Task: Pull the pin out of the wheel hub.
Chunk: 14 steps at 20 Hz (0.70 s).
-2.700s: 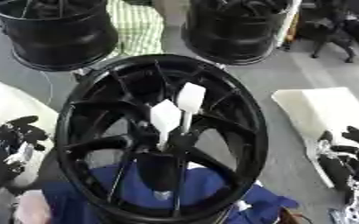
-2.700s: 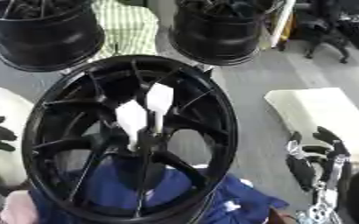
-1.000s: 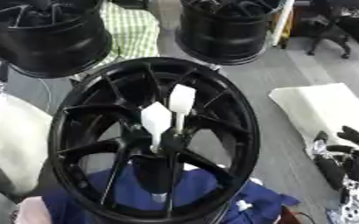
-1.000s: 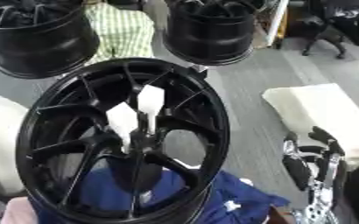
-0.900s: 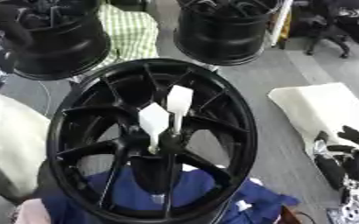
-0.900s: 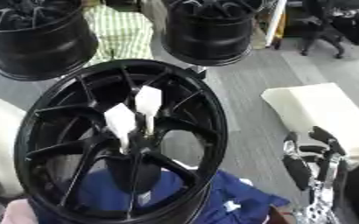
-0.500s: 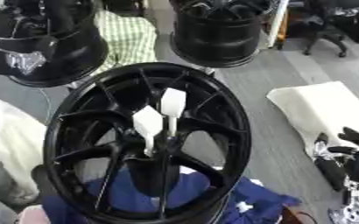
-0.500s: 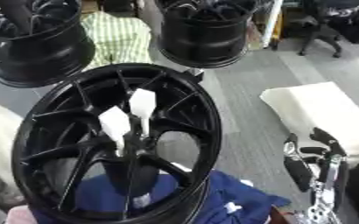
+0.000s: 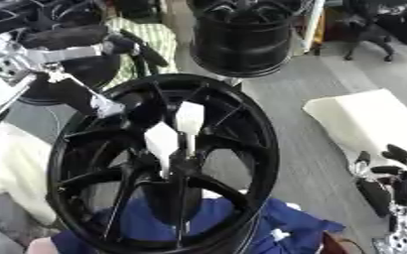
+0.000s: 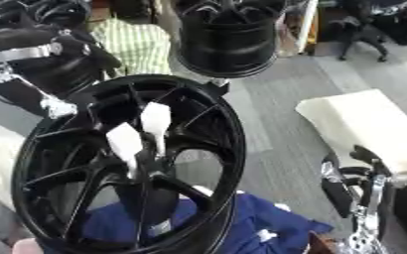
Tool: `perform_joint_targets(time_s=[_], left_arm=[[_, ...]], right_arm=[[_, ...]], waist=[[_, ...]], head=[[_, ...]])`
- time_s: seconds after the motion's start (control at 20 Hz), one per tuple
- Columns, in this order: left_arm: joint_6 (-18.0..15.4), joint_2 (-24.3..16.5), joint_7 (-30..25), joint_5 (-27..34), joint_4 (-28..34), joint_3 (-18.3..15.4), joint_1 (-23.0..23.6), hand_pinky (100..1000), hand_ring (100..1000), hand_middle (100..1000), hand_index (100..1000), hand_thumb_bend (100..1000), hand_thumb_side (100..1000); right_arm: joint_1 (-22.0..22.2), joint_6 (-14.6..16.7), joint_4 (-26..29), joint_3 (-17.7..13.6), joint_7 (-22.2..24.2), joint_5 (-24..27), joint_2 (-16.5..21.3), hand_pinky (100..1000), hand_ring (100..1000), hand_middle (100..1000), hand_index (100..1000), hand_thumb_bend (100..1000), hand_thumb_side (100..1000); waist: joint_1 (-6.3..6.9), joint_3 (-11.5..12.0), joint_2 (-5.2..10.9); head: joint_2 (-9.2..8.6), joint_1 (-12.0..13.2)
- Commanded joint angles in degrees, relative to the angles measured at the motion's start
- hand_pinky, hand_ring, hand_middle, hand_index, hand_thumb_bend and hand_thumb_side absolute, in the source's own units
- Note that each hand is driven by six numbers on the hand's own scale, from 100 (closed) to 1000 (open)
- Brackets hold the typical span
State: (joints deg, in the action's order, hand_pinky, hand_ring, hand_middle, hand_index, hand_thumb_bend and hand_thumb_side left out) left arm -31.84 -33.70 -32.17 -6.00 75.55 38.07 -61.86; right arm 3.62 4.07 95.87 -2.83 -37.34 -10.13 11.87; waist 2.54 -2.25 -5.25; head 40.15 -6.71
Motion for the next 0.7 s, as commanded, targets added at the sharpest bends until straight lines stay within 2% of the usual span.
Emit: perform_joint_targets(time_s=[0.05, 0.3, 0.7], left_arm=[[-20.13, 0.3, -19.79, -3.87, 0.17, 2.05, -1.79, 699, 597, 670, 881, 202, 227], [-20.13, 0.95, -19.79, -7.55, 0.17, 3.66, -2.16, 700, 597, 694, 880, 231, 246], [-20.13, 0.32, -19.79, -11.51, -0.18, 4.4, -1.9, 688, 577, 728, 883, 277, 313]], right_arm=[[-0.09, 0.19, 0.44, -0.34, -0.19, -0.38, 1.25, 395, 529, 659, 765, 273, 199], [-0.05, 0.27, 0.33, -0.38, -0.26, -0.4, 1.24, 395, 529, 659, 765, 272, 199], [-0.09, 0.35, 0.23, -0.4, -0.35, -0.43, 1.24, 395, 530, 659, 765, 272, 200]], waist=[[-0.04, 0.0, 1.05], [0.06, -0.02, 1.14], [0.18, 0.16, 1.2]], head=[[-0.14, -0.24], [-0.08, -0.31], [-0.06, -0.48]])
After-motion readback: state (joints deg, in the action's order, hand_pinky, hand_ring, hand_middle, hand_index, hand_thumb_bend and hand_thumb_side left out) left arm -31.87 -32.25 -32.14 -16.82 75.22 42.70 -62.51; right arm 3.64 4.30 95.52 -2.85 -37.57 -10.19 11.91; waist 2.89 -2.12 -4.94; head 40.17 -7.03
